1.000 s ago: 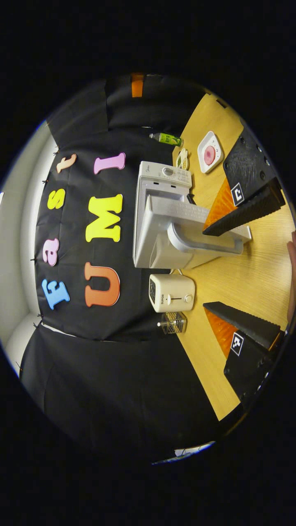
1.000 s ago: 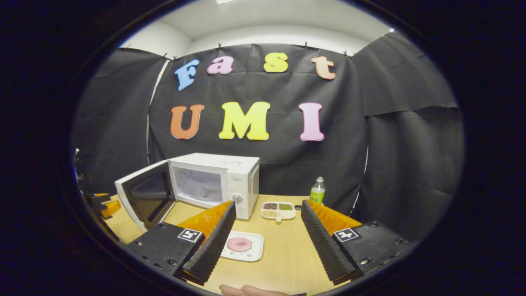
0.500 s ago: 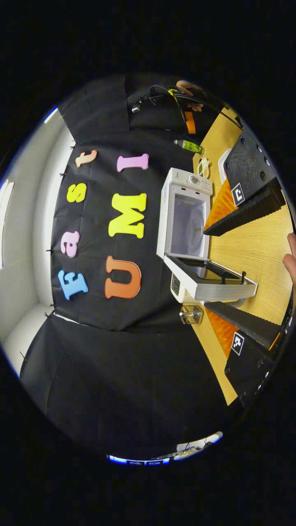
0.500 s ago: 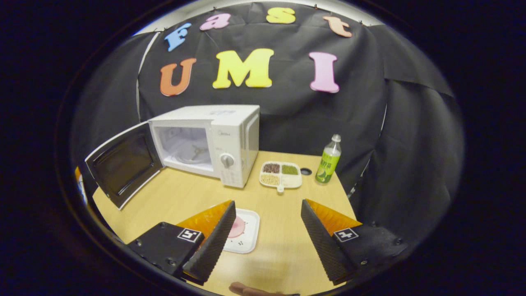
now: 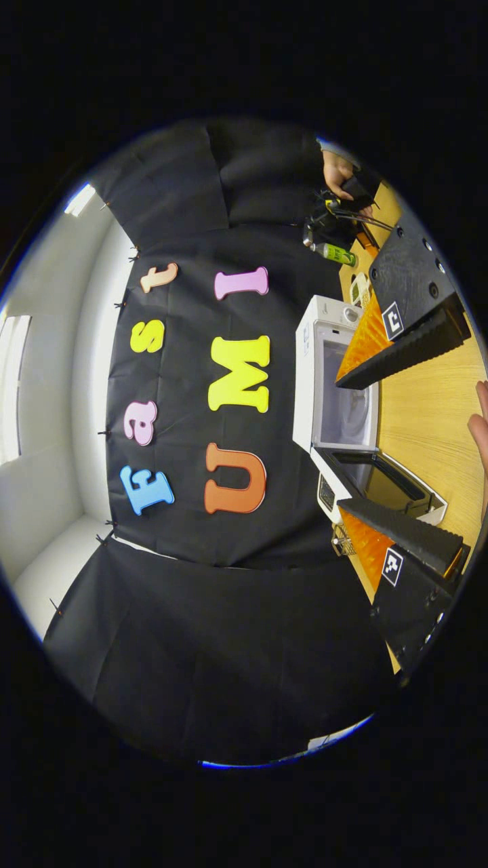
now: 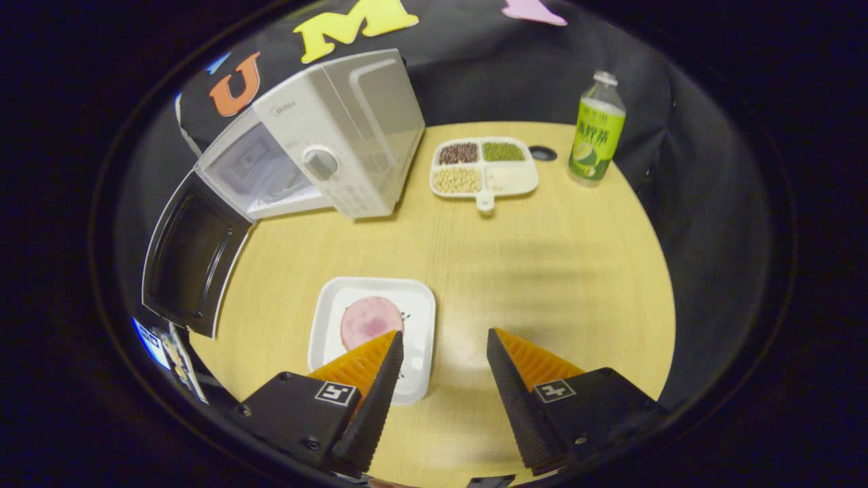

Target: Open the microwave oven with the left hand, put the food in, and close the microwave oven.

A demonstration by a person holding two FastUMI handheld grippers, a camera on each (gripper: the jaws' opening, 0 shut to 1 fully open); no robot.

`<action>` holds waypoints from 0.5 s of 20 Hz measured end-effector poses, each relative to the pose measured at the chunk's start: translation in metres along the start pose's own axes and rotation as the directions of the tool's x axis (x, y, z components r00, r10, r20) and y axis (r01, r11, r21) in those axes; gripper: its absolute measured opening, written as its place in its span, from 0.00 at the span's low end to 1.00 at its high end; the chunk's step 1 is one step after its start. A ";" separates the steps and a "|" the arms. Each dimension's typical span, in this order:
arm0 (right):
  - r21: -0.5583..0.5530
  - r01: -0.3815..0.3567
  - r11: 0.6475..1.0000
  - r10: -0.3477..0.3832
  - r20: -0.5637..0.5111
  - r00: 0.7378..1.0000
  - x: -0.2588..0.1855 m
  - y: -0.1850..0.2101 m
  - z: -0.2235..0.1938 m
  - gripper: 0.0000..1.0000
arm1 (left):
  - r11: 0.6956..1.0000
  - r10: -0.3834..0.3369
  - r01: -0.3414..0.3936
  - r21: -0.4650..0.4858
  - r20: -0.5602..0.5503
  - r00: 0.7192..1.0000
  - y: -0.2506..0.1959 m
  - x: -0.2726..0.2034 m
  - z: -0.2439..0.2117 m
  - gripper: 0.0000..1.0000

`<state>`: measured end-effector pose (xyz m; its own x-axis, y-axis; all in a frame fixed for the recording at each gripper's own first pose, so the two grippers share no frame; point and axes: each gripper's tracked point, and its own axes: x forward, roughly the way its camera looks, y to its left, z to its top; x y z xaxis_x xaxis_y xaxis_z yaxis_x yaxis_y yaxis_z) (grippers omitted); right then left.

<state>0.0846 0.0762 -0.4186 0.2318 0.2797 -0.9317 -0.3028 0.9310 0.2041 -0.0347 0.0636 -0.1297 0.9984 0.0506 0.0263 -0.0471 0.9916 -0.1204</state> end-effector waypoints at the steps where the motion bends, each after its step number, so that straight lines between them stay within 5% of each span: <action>1: 0.011 -0.011 1.000 0.012 -0.054 0.998 0.012 0.002 -0.006 0.69 | 1.000 -0.006 0.006 0.003 0.003 1.000 -0.004 -0.001 0.001 0.94; 5: 0.036 -0.121 0.992 0.126 -0.218 0.968 0.037 0.023 -0.022 0.52 | 0.997 -0.073 0.073 -0.030 -0.003 0.997 -0.034 0.005 -0.003 0.94; 6: 0.019 -0.100 0.995 0.102 -0.235 0.967 0.045 0.017 -0.019 0.44 | 0.997 -0.075 0.074 -0.024 -0.013 0.997 -0.037 0.006 -0.007 0.94; 8: 0.103 -0.157 0.982 0.179 -0.265 0.948 0.045 0.024 -0.019 0.04 | 0.998 -0.070 0.070 -0.002 -0.026 0.997 -0.038 0.008 -0.011 0.94; 10: 0.155 -0.197 0.968 0.234 -0.275 0.933 0.047 0.023 -0.019 0.04 | 0.997 -0.072 0.073 0.009 -0.025 0.997 -0.040 0.008 -0.009 0.94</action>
<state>0.0709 0.1060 -0.4631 -0.1086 0.4143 -0.9036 -0.1951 0.8825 0.4280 -0.0245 0.0232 -0.1336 0.9997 -0.0242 0.0105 0.0252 0.9937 -0.1096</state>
